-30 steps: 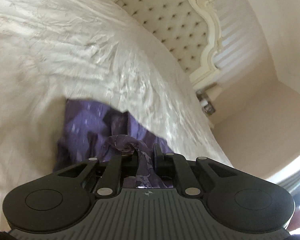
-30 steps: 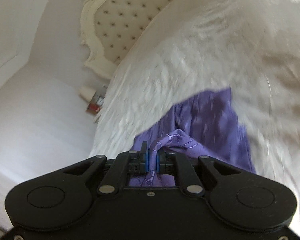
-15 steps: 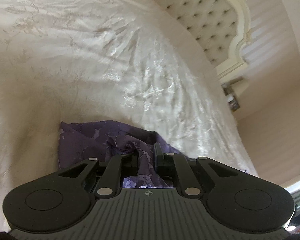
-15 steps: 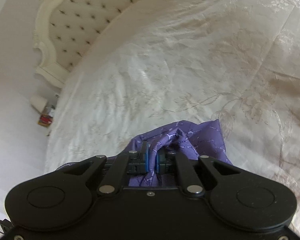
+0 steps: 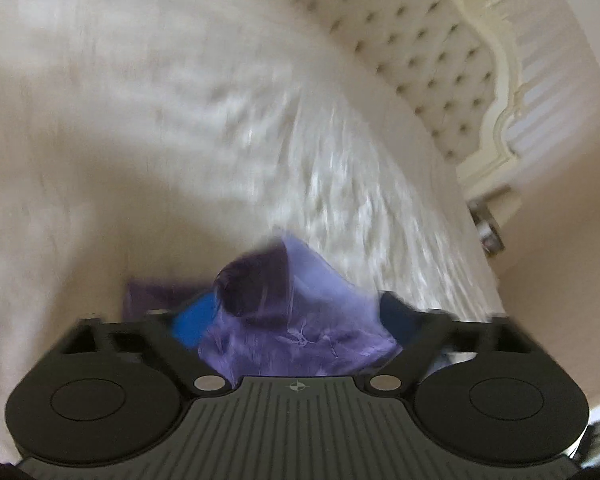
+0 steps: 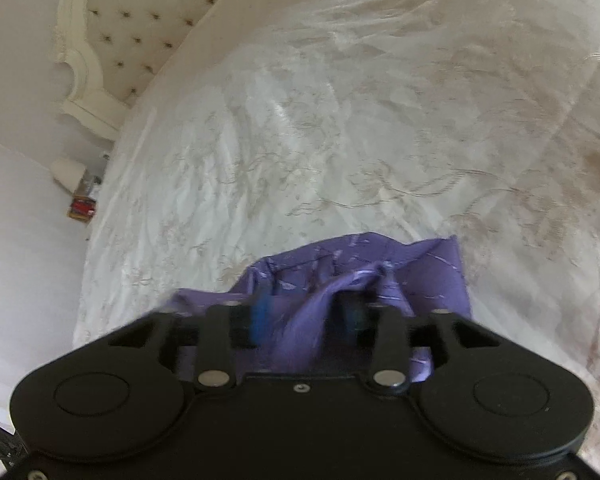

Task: Fold large clothes
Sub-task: 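Lift the hem end with both tools and fold it toward the hood end, then open both tools and move them to the folded jacket's end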

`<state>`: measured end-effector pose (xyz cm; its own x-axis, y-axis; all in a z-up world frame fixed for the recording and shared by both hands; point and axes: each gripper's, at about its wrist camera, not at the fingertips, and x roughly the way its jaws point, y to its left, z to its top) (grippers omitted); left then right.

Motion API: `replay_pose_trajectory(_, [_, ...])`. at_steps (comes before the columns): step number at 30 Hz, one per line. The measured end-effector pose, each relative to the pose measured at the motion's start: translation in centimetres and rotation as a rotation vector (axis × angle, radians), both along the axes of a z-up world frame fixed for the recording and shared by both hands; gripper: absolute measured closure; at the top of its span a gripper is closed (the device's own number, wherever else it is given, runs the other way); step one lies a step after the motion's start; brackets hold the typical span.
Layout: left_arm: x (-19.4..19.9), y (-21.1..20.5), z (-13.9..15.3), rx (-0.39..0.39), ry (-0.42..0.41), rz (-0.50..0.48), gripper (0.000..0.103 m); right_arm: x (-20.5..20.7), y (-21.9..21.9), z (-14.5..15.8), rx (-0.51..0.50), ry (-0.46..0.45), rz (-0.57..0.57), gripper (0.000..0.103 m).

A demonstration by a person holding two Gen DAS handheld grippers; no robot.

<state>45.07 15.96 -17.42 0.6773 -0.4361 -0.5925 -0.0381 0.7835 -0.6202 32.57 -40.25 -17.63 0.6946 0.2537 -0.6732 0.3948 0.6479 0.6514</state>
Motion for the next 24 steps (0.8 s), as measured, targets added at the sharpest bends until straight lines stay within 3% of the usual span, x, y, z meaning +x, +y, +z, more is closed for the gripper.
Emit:
replay_pose_trajectory(1, [0.0, 0.1, 0.7, 0.024, -0.015, 0.009, 0.009, 0.0, 0.0, 0.2, -0.010, -0.015, -0.002, 0.028])
replay_pose_trajectory(2, [0.0, 0.1, 1.2, 0.042, -0.017, 0.010, 0.009, 0.0, -0.1, 0.5, -0.032, -0.033, -0.006, 0.026])
replay_pose_trajectory(6, [-0.2, -1.7, 3.9, 0.162, -0.056, -0.055, 0.008, -0.2, 0.4, 2.3, -0.107, -0.100, 0.006, 0.026])
replay_pose_trajectory(10, [-1.2, -7.0, 4.1, 0.347, -0.070, -0.226, 0.008, 0.4, 5.2, 3.4, -0.284, -0.116, 0.223, 0.026])
replay_pose_trajectory(14, [-2.5, -13.2, 1.1, 0.496, -0.042, -0.432, 0.008, 1.3, 11.8, 1.8, -0.423, -0.090, 0.474, 0.027])
replay_pose_trajectory(16, [-2.4, -15.1, -0.7, 0.527, -0.018, -0.491, 0.008, 1.7, 14.5, 0.5, -0.474, -0.070, 0.574, 0.027])
replay_pose_trajectory(21, [-0.1, -15.2, -4.8, 0.637, 0.074, -0.435, 0.008, 3.1, 17.5, -2.4, -0.612, -0.027, 0.705, 0.026])
replay_pose_trajectory(24, [2.4, -13.5, -6.3, 0.595, 0.114, -0.415, 0.009, 5.1, 16.5, -3.4, -0.649, -0.010, 0.701, 0.022])
